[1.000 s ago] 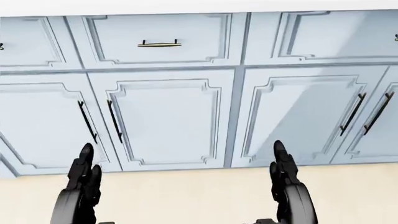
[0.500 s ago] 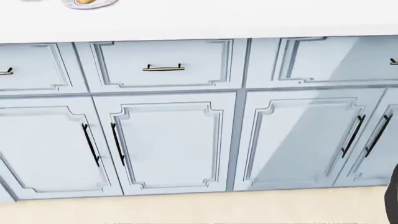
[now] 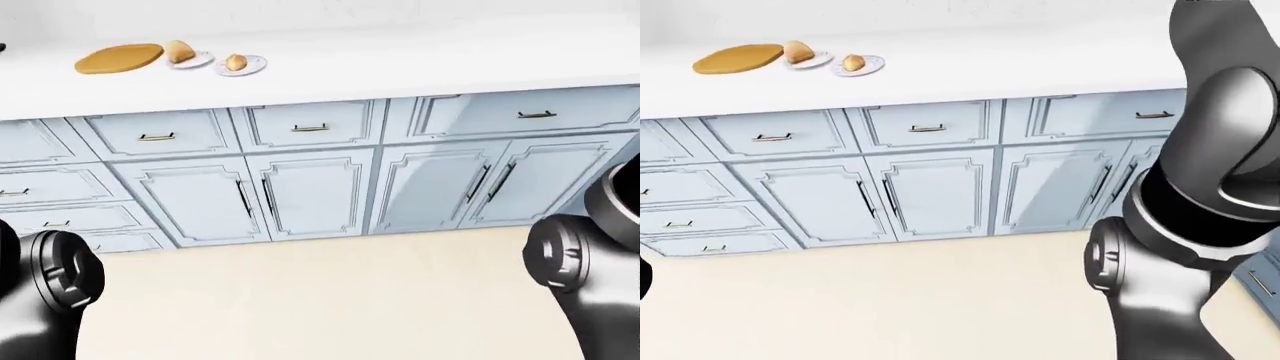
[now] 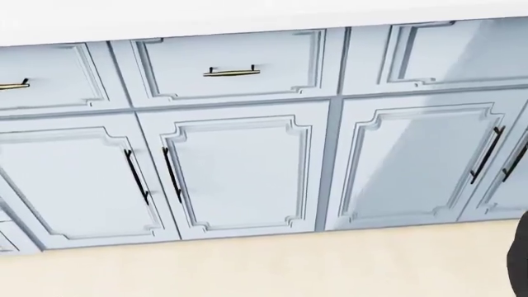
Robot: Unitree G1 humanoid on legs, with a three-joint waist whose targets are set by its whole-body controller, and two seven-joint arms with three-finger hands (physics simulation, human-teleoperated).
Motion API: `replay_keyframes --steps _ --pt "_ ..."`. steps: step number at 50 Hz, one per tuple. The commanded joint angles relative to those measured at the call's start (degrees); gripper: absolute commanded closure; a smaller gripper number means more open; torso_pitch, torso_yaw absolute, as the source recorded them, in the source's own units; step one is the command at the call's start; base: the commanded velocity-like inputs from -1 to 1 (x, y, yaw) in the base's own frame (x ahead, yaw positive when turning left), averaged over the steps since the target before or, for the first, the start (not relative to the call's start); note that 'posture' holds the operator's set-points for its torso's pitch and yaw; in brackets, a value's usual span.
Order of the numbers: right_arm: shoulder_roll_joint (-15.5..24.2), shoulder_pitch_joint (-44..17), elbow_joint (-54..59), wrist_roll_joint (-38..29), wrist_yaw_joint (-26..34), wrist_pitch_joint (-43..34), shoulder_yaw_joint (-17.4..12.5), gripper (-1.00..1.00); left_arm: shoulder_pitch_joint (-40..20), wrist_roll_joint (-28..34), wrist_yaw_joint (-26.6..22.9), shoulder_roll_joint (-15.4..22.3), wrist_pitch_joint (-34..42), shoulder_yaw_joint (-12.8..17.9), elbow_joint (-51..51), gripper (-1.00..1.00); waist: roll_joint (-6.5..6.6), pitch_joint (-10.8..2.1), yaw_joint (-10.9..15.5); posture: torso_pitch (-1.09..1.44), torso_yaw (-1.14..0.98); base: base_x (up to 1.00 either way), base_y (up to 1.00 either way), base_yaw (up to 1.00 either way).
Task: Place all breads on the cutting board.
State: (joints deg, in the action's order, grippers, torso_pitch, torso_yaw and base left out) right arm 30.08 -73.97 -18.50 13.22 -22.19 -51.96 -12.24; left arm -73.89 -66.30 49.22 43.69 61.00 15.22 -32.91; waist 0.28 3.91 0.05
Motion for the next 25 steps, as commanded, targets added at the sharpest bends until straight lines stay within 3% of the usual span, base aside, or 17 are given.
replay_keyframes --steps 1,4,6,7,8,9,10,12,18,19,20,21,22,24,25 --pt "-0.1 -1.5 -0.7 -0.1 0.7 0.5 0.5 -1.0 -1.1 -0.1 1.0 0.7 -1.1 0.4 0.6 -1.0 -1.03 -0.48 0.2 0.0 0.0 0.0 0.77 0.0" --pt "-0.1 -1.5 -0.9 -0.6 1.3 0.3 0.4 -1.0 -1.3 -0.4 1.3 0.9 -1.2 0.1 0.6 -1.0 0.36 -0.54 0.1 0.0 0.0 0.0 0.77 0.0" --pt "-0.2 -1.5 -0.9 -1.0 1.5 0.4 0.7 -1.0 -1.3 -0.5 1.6 0.9 -1.4 -0.2 0.5 -1.0 2.94 -0.57 -0.4 0.0 0.0 0.0 0.77 0.0" --pt "-0.3 -1.6 -1.0 -1.3 1.7 0.4 0.8 -1.0 -1.5 -0.6 1.7 0.7 -1.3 -0.4 0.5 -1.0 5.36 -1.22 -0.7 0.0 0.0 0.0 0.77 0.0" --pt "-0.4 -1.6 -1.1 -1.4 1.8 0.2 0.8 -1.0 -1.6 -0.8 1.9 0.7 -1.2 -0.4 0.4 -1.0 6.56 -2.11 -1.2 0.0 0.0 0.0 0.76 0.0" --pt "-0.4 -1.6 -1.2 -1.5 1.9 0.1 0.7 -1.0 -1.7 -1.1 2.1 0.8 -1.0 -0.3 0.4 -1.0 5.3 -0.82 -0.1 0.0 0.0 0.0 0.78 0.0" --pt "-0.3 -1.6 -1.3 -1.6 2.1 0.1 0.5 -1.0 -1.8 -1.3 2.3 0.9 -0.9 -0.3 0.4 -1.0 4.87 -0.2 -0.8 0.0 0.0 0.0 0.77 0.0" --pt "-0.3 -1.7 -1.4 -1.8 2.2 -0.1 0.4 -1.0 -1.8 -1.1 2.2 0.6 -1.0 -0.8 0.5 -1.0 3.29 -0.66 -0.5 0.0 0.0 0.0 0.77 0.0" --pt "-0.1 -2.2 -1.1 -1.8 2.7 -0.3 0.0 -1.0 -2.7 -1.1 2.3 0.2 -0.5 -1.2 0.9 -1.0 0.2 -0.01 -0.1 0.0 0.0 0.0 0.77 0.0" --pt "-0.1 -2.3 -1.1 -1.7 2.7 -0.4 -0.1 -1.0 -2.9 -0.8 2.1 0.0 -0.5 -1.4 1.0 -1.0 -0.68 -0.21 0.0 0.0 0.0 0.0 0.77 0.0" --pt "0.0 -2.2 -1.2 -1.7 2.9 -0.6 0.1 -1.0 -3.0 -0.6 2.0 -0.2 -0.4 -1.6 1.1 -1.0 -2.59 -1.07 0.1 0.0 0.0 0.0 0.77 0.0" --pt "0.2 -2.3 -1.4 -1.6 3.0 -0.9 -0.1 -1.0 -3.2 -0.5 1.9 -0.3 -0.2 -1.5 1.2 -1.0 -1.9 -0.62 -0.4 0.0 0.0 0.0 0.77 0.0" --pt "0.2 -2.4 -1.4 -1.5 3.0 -1.0 -0.3 -1.0 -3.5 -0.7 2.0 -0.2 0.1 -1.4 1.3 -1.0 -2.57 -0.91 0.0 0.0 0.0 0.0 0.77 0.0" --pt "0.2 -2.4 -1.4 -1.5 3.1 -1.1 -0.3 -1.0 -3.8 -0.8 1.8 -0.1 0.3 -1.1 1.4 -1.0 -2.74 -1.96 0.0 0.0 0.0 0.0 0.77 0.0" --pt "0.2 -2.4 -1.5 -1.4 3.1 -1.2 -0.1 -1.0 -3.8 -0.7 1.7 0.0 0.2 -1.0 1.5 -1.0 -2.77 -1.84 0.2 0.0 0.0 0.0 0.76 0.0"
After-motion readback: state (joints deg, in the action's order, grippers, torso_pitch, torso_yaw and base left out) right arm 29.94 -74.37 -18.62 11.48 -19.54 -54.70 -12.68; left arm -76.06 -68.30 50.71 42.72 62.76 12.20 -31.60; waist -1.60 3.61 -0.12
